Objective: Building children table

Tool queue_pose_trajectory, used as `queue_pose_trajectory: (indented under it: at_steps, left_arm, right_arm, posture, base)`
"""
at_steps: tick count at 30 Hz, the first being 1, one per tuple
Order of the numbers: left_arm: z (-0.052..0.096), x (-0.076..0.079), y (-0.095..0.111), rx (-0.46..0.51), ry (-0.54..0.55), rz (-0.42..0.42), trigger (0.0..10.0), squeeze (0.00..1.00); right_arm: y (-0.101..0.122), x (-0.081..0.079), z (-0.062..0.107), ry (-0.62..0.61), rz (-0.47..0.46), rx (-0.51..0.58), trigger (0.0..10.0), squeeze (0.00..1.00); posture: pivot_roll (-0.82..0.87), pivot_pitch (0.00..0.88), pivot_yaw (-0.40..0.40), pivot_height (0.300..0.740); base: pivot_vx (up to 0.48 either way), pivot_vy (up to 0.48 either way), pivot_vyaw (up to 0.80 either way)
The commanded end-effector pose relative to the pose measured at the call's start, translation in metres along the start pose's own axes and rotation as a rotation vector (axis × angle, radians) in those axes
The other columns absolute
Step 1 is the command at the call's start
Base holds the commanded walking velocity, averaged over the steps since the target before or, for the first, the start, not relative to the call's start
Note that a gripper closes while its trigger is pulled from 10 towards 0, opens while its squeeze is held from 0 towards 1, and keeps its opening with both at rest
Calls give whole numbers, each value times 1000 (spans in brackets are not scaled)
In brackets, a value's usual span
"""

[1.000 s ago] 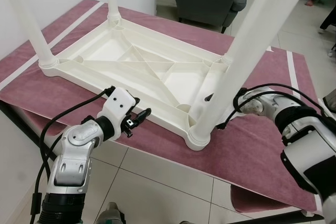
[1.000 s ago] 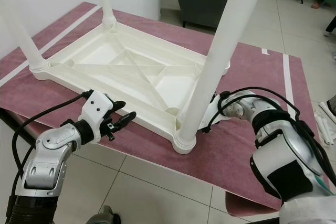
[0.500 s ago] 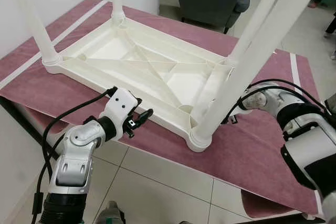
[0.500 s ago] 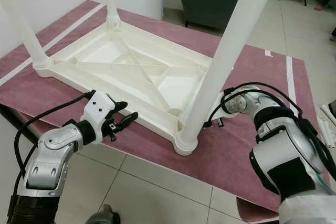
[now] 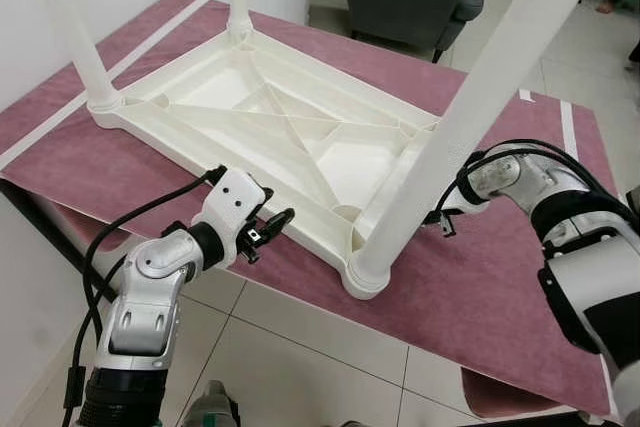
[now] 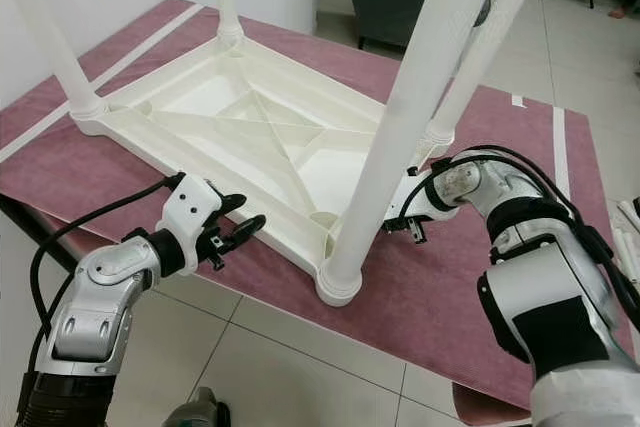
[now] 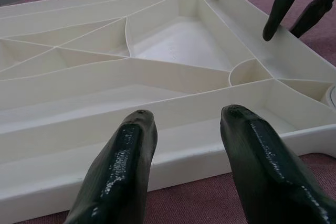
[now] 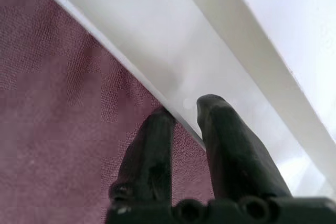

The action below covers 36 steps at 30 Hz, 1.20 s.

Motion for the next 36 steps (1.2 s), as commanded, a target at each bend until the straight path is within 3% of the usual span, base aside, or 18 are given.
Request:
queue_pose_trajectory:
  at_steps: [1, 2, 4, 5, 8, 11, 12, 13, 14, 16, 21, 22, 23, 30, 31, 36]
  left_arm:
    - [0, -8, -4, -3, 131, 15, 10000, 0]
    - [0, -8, -4, -3, 131, 15, 10000, 0]
    - [-1, -8, -5, -2, 133, 17, 10000, 0]
    - [-1, -8, -5, -2, 133, 17, 10000, 0]
    - [0, -9, -6, -5, 137, 18, 10000, 0]
    - [0, -9, -6, -8, 138, 16, 10000, 0]
    - [1, -9, -7, -9, 138, 16, 10000, 0]
    - [0, -9, -7, -11, 135, 16, 10000, 0]
    - [0, -9, -7, -12, 133, 15, 10000, 0]
    - [-1, -9, -7, -14, 128, 14, 10000, 0]
    - [-2, -9, -7, -13, 124, 13, 10000, 0]
    - [-2, -8, -7, -13, 123, 13, 10000, 0]
    - [-2, -8, -7, -12, 123, 13, 10000, 0]
    - [-2, -8, -8, -14, 127, 15, 10000, 0]
    - [-2, -8, -8, -14, 127, 15, 10000, 0]
    - [-2, -8, -8, -12, 130, 17, 10000, 0]
  right_arm:
    - [1, 7, -2, -102, -183, 72, 0, 0]
    - [1, 7, -2, -102, -183, 72, 0, 0]
    - [-6, 0, -11, -141, -358, 89, 0, 0]
    - [-6, 0, -11, -141, -358, 89, 0, 0]
    - [-8, -15, -22, -151, -504, 137, 0, 0]
    - [-8, -24, -27, -140, -510, 152, 0, 0]
    - [-6, -29, -29, -127, -455, 162, 0, 0]
    - [-3, -32, -29, -119, -402, 179, 4118, 0]
    - [0, -35, -29, -117, -358, 191, 10000, 0]
    - [0, -36, -28, -111, -306, 184, 10000, 0]
    - [-1, -35, -27, -115, -291, 166, 10000, 0]
    - [-1, -34, -26, -122, -279, 158, 10000, 204]
    - [0, -34, -26, -120, -273, 164, 10000, 1000]
    - [16, -30, -20, -97, -221, 272, 10000, 1000]
    - [18, -30, -19, -90, -210, 289, 10000, 0]
    - [19, -16, -9, -97, -119, 244, 10000, 0]
  posture:
    - [195, 49, -56, 740]
    - [195, 49, -56, 740]
    - [195, 48, -60, 740]
    - [195, 48, -60, 740]
    - [196, 51, -54, 740]
    - [197, 52, -52, 740]
    - [193, 53, -47, 740]
    - [190, 55, -43, 740]
    - [186, 55, -40, 740]
    - [183, 54, -38, 740]
    - [182, 54, -38, 740]
    - [182, 53, -39, 740]
    - [185, 53, -40, 740]
    - [186, 51, -44, 740]
    - [186, 51, -44, 740]
    - [182, 50, -46, 740]
  base:
    - [0, 0, 0]
    - [0, 0, 0]
    - [0, 0, 0]
    - [0, 0, 0]
    - [0, 0, 0]
    - [0, 0, 0]
    - [0, 0, 0]
    - [0, 0, 0]
    - [0, 0, 0]
    - [0, 0, 0]
    - [0, 0, 0]
    - [0, 0, 0]
    - [0, 0, 0]
    - [0, 0, 0]
    - [0, 0, 0]
    - [0, 0, 0]
Point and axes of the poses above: a point about 5 cm out from each wrist's last joint towards the gripper, its own z axis pointing back from the gripper into the wrist, its own y axis along the axis of the wrist's last joint, x = y × z, the point moved 3 cm from there along -z, pointing out of the wrist towards the gripper, and after that the axes turned 5 degrees about z, right-handed, at the moved point
